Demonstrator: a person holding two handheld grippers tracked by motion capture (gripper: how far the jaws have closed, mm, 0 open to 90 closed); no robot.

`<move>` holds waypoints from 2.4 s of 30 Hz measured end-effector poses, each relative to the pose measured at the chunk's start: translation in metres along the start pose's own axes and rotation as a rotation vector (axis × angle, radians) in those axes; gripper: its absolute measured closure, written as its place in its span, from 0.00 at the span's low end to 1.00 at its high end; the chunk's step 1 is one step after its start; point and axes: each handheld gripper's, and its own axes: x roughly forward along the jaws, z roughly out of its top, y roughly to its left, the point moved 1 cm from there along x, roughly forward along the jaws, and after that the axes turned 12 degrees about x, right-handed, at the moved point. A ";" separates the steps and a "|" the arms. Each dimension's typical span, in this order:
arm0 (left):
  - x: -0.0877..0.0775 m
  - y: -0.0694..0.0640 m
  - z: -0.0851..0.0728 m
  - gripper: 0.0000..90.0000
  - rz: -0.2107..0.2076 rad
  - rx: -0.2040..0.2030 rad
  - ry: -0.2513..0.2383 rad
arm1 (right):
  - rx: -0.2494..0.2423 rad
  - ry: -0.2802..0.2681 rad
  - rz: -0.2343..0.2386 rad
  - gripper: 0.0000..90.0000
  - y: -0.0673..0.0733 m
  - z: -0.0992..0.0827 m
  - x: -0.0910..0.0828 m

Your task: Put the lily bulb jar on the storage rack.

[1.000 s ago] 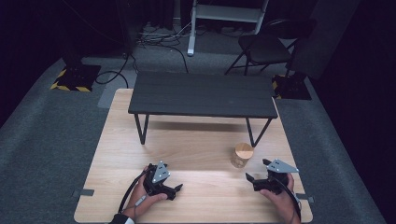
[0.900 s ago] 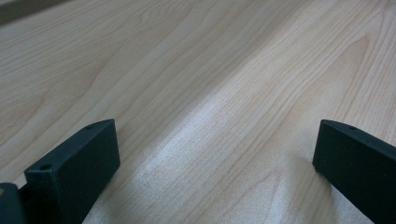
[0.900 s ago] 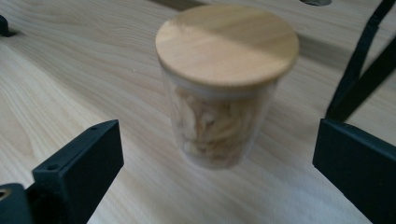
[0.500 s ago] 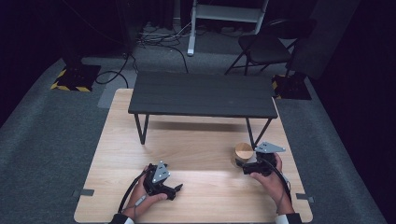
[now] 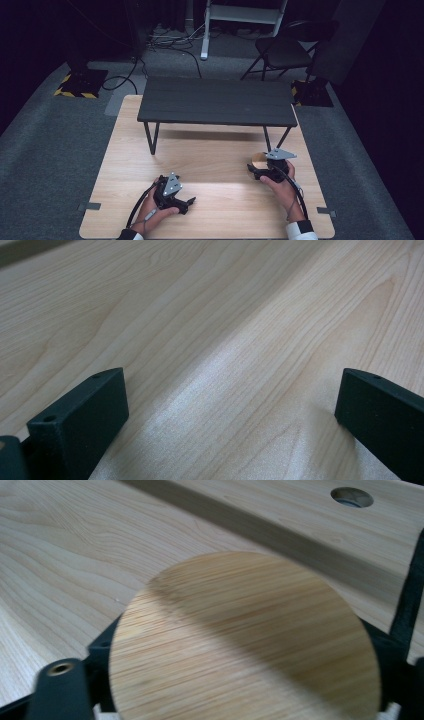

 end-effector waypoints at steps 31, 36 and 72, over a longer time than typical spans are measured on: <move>0.000 0.000 0.000 0.01 -0.001 0.001 -0.001 | -0.077 0.042 0.097 0.28 0.047 0.138 -0.075; 0.000 0.000 0.000 0.01 -0.002 0.001 -0.001 | -0.064 0.017 0.126 0.28 0.050 0.169 -0.080; 0.000 0.000 0.000 0.01 0.000 0.003 -0.001 | 0.002 -0.025 -0.012 0.28 0.049 0.246 -0.019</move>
